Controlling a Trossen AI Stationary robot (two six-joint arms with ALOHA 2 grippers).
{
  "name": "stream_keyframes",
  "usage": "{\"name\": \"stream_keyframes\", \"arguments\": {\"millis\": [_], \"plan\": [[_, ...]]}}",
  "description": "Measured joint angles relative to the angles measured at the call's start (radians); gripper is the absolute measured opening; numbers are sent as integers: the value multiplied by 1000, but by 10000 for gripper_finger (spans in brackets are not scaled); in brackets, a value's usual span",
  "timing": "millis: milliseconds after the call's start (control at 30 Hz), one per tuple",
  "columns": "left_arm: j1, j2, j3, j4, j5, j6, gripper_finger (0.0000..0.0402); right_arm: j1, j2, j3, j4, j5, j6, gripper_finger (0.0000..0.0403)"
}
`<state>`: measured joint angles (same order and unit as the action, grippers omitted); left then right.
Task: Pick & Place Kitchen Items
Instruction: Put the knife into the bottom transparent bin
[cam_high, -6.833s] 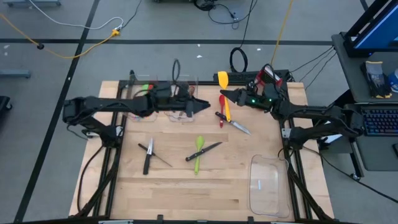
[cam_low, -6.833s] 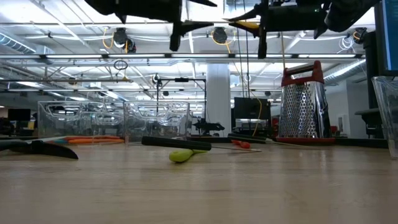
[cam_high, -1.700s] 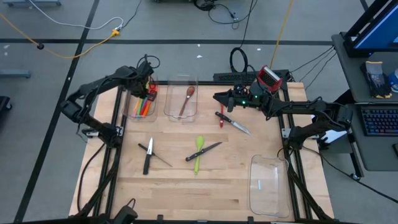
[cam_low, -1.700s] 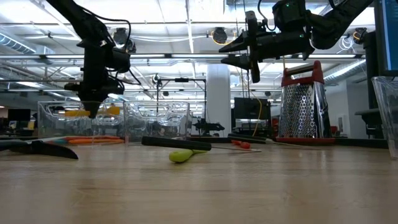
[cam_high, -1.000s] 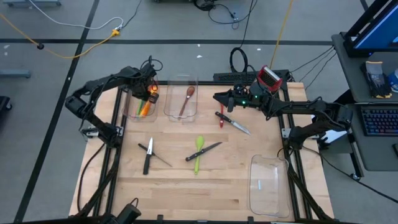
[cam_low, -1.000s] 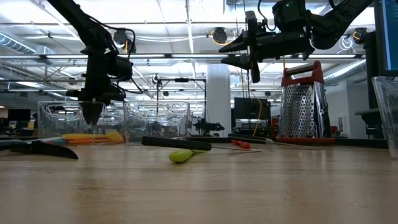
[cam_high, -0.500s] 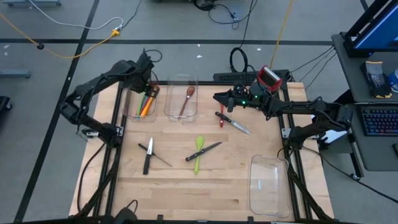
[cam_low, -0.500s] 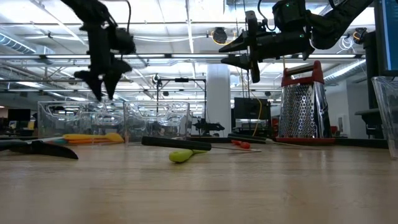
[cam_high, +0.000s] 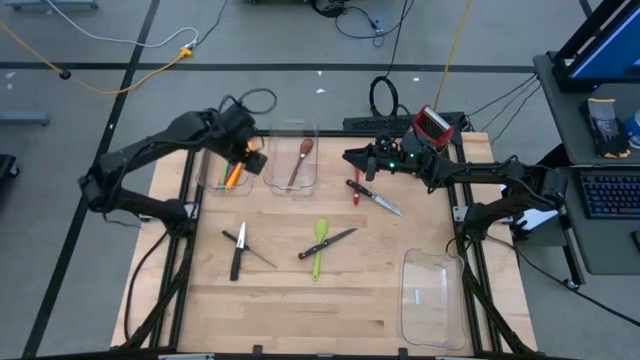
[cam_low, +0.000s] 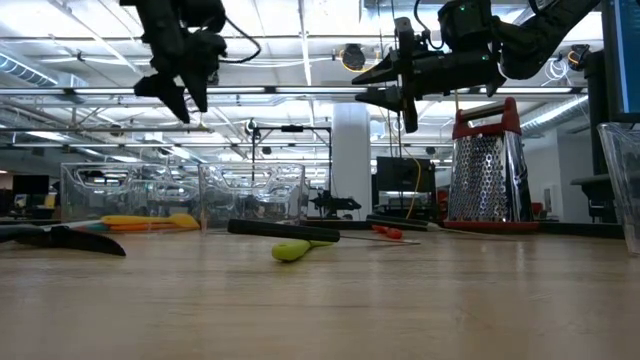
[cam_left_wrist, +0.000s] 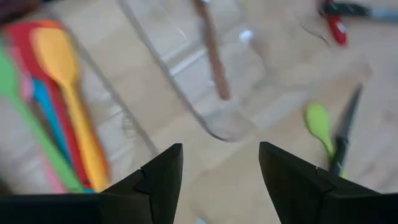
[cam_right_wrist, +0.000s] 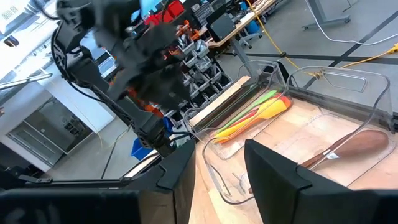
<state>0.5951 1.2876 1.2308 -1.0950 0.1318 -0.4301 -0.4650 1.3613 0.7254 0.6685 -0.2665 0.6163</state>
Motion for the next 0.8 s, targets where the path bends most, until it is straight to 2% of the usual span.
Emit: {"name": "stream_keyframes", "arguments": {"millis": [167, 300, 433, 567, 800], "plan": [[-169, 6, 0, 38, -16, -53, 216, -1, 0, 0, 0, -35, 0, 129], [-292, 9, 0, 139, -57, -94, 216, -1, 0, 0, 0, -79, 0, 129], [-388, 9, 0, 261, -70, -113, 216, -1, 0, 0, 0, -79, 0, 129], [-477, 8, 0, 343, -139, -126, 216, -1, 0, 0, 0, -79, -18, 129], [-600, 37, 0, 359, -249, -201, 216, -1, 0, 0, -1, -82, -27, 129]]}}
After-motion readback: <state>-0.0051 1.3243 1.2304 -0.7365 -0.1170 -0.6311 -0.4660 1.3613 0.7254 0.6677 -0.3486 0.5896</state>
